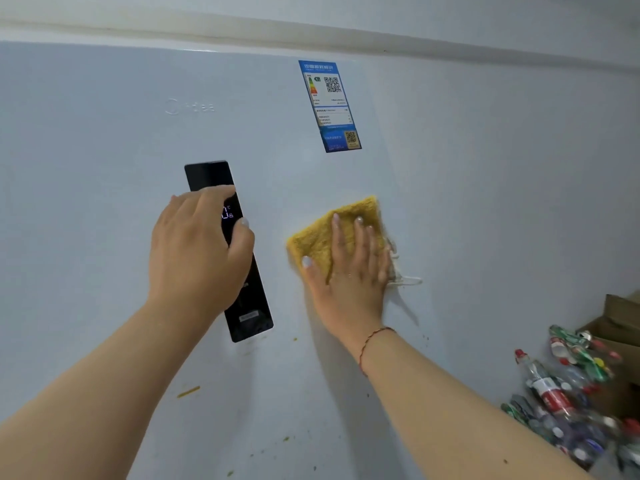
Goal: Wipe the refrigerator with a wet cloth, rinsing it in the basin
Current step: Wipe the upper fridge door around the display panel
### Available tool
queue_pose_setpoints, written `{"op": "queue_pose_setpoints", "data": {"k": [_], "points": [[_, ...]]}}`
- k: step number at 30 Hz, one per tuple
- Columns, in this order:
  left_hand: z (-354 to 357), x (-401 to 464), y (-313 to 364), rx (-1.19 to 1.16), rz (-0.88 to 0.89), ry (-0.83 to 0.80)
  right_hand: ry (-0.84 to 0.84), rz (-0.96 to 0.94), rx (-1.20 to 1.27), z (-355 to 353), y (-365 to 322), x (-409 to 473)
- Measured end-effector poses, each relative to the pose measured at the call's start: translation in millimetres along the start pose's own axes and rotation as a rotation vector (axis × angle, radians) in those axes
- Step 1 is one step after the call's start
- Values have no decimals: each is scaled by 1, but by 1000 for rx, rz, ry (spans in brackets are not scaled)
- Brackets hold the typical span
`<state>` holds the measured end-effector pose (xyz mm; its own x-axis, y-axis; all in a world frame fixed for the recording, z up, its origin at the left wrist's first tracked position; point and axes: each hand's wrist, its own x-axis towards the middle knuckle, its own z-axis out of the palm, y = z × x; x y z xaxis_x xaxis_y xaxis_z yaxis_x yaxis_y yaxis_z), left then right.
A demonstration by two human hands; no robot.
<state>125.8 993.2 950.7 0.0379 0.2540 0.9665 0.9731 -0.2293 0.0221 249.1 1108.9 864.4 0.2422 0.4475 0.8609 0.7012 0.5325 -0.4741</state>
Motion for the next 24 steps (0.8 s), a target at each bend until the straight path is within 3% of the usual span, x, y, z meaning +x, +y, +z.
{"op": "queue_pose_setpoints", "data": {"k": [5, 9, 13, 16, 22, 24], "points": [[-2, -1, -6, 3, 7, -4, 7, -490, -52, 11, -32, -40], [-1, -3, -5, -11, 5, -17, 24, -919, -85, 6, -4, -44], [-2, -5, -6, -6, 23, -29, 22, -1054, -211, -4, 44, -20], [-2, -6, -9, 1, 41, -46, 73, -889, -207, -6, 75, -7], [-3, -4, -17, 11, 64, -60, 107, -6, -56, 1, 96, -24], [-5, -3, -18, 17, 69, -70, 132, 212, -15, 6, 83, -34]]}}
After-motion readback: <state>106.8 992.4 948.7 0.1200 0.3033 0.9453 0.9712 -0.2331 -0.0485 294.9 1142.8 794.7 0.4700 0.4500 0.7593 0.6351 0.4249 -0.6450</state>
